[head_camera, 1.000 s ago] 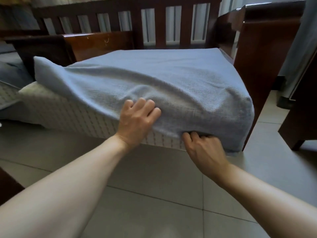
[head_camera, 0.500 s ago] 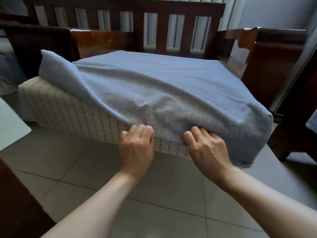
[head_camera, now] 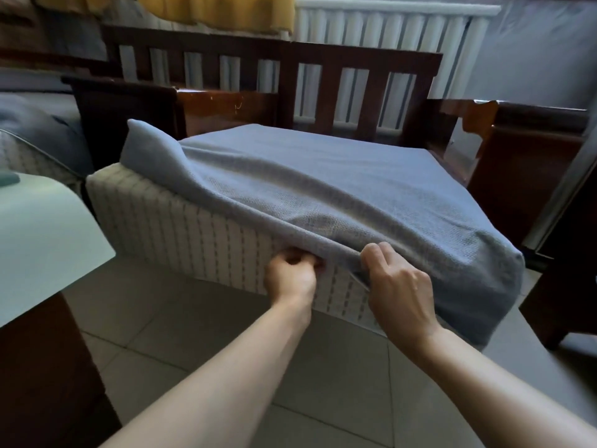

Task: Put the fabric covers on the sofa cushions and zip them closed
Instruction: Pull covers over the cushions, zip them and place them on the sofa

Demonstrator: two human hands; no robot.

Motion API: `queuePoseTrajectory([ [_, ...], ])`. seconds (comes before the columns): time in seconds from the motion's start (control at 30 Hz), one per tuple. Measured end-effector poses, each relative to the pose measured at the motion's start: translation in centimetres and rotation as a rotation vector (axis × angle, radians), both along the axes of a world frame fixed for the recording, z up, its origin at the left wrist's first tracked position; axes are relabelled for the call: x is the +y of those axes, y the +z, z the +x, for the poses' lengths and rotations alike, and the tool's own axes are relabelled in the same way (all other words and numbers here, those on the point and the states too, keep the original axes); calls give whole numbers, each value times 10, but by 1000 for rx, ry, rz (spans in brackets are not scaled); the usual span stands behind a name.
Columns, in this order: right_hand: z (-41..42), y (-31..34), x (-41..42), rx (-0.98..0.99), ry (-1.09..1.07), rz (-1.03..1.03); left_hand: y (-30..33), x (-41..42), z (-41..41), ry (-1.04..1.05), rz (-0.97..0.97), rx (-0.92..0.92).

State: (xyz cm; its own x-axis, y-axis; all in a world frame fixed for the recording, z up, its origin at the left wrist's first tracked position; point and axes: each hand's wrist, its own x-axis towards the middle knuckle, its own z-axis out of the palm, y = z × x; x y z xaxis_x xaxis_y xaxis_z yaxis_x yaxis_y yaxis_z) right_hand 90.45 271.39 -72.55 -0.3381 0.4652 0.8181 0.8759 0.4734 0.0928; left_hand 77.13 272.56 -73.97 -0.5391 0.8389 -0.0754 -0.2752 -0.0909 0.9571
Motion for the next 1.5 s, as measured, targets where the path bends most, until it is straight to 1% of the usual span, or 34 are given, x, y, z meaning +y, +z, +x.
queuePoseTrajectory([
  [0.1,-3,-5,4,-16,13,38,4,-8,13,-51,49,37],
  [0.2,1,-14,6,-16,59,54,6,-12,19,-104,99,-5],
  [0.3,3,-24,7,-14,93,21,7,-15,21,-173,64,-55],
  [0.4,2,-26,9,-2,99,54,11,-23,20,-366,42,-136],
  [0.47,1,-24,11,19,110,66,12,-26,17,-480,25,-152],
  [0.6,2,-24,9,-20,96,115,9,-30,9,-534,-24,-165],
  [0.67,2,-24,7,-59,75,130,11,-30,3,-498,-33,-250],
  [0.73,3,-23,6,-114,57,162,16,-28,-10,-406,-25,-367],
  [0.77,4,-23,5,-148,56,181,18,-27,-18,-361,-15,-381],
  [0.8,4,-24,4,-183,66,189,17,-26,-25,-327,-17,-342],
  [0.9,0,-36,2,-266,119,130,-2,-26,-37,-190,-130,-57],
  [0.97,-4,-52,4,-333,99,63,-21,-23,-40,-84,-203,136],
  [1.07,-8,-69,8,-394,58,-6,-34,-12,-41,12,-294,380],
  [1.1,-7,-70,8,-393,63,-4,-35,-9,-40,31,-307,436],
  [1.17,-2,-70,6,-404,76,11,-32,-10,-37,60,-292,474],
  [1.27,20,-67,2,-412,31,8,-30,-13,-34,108,-283,463],
  [1.37,60,-65,-2,-458,-18,-5,-32,-11,-19,159,-252,268],
  [1.5,117,-62,-6,-602,-5,-26,-32,-10,40,43,-286,83],
])
